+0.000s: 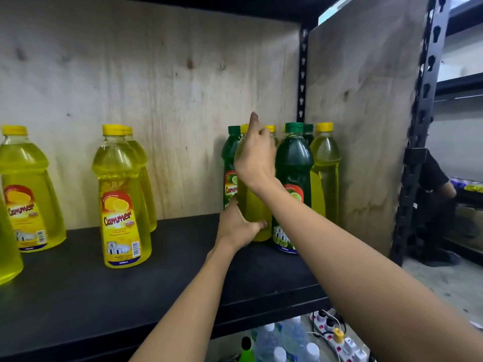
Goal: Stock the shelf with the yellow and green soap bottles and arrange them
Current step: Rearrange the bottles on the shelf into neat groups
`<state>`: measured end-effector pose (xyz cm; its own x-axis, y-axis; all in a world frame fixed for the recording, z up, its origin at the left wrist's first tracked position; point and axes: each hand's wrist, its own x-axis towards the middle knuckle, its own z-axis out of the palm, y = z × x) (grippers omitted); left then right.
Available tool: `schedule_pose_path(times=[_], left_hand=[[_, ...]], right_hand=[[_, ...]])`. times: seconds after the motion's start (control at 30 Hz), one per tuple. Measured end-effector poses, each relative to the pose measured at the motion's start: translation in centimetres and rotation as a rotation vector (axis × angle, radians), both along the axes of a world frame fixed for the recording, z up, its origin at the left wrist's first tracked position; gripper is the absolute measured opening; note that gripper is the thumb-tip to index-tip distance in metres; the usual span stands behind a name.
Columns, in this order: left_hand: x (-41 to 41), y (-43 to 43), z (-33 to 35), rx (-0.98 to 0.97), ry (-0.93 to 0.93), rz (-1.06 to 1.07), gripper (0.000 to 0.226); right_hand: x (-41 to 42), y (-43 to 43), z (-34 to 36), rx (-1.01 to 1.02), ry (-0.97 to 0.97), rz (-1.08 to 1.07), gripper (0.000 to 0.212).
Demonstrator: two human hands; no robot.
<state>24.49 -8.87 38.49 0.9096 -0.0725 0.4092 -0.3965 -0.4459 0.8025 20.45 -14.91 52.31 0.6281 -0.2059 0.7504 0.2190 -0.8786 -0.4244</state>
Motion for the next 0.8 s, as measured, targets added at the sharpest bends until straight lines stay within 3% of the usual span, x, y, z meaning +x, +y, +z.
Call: schedule_pose_path(times=[0.07, 0.2, 0.3, 0.43, 0.6, 0.7, 0.8], left_hand=[[-0.3, 0.2, 0.1, -0.045, 0.031, -0.025, 0.104], [-1.4, 0.0, 0.4, -0.163, -0.043, -0.016, 0.087], [-1.9, 0.5, 0.6, -0.177, -0.054, -0.032, 0.080], [-2.9, 3.4, 1.4, -0.160, 0.024, -0.198, 0.065], [-6.3, 8.2, 2.7, -0.184, 0.056, -0.450, 0.072], [-8.9, 10.8, 3.1, -0.251, 0.044, -0.476, 0.079], [-11.7, 13.0, 2.3, -0.407, -0.039, -0.424, 0.076]], right_hand=[[-0.3, -0.1, 0.3, -0.037, -0.019, -0.018, 0.097], [-1.5, -0.6, 1.6, -0.067, 0.091, 0.040, 0.088], [-2.5, -1.6, 3.0, -0.020, 0.209, 0.259, 0.075], [-4.5, -3.5, 4.5, -0.034, 0.491, 0.563, 0.087], [-6.8, -3.0, 4.7, 0.046, 0.424, 0.819, 0.070], [-7.7, -0.9, 4.9, 0.116, 0.348, 0.808, 0.066], [-8.6, 2.0, 4.6, 0.210, 0.228, 0.656, 0.070]])
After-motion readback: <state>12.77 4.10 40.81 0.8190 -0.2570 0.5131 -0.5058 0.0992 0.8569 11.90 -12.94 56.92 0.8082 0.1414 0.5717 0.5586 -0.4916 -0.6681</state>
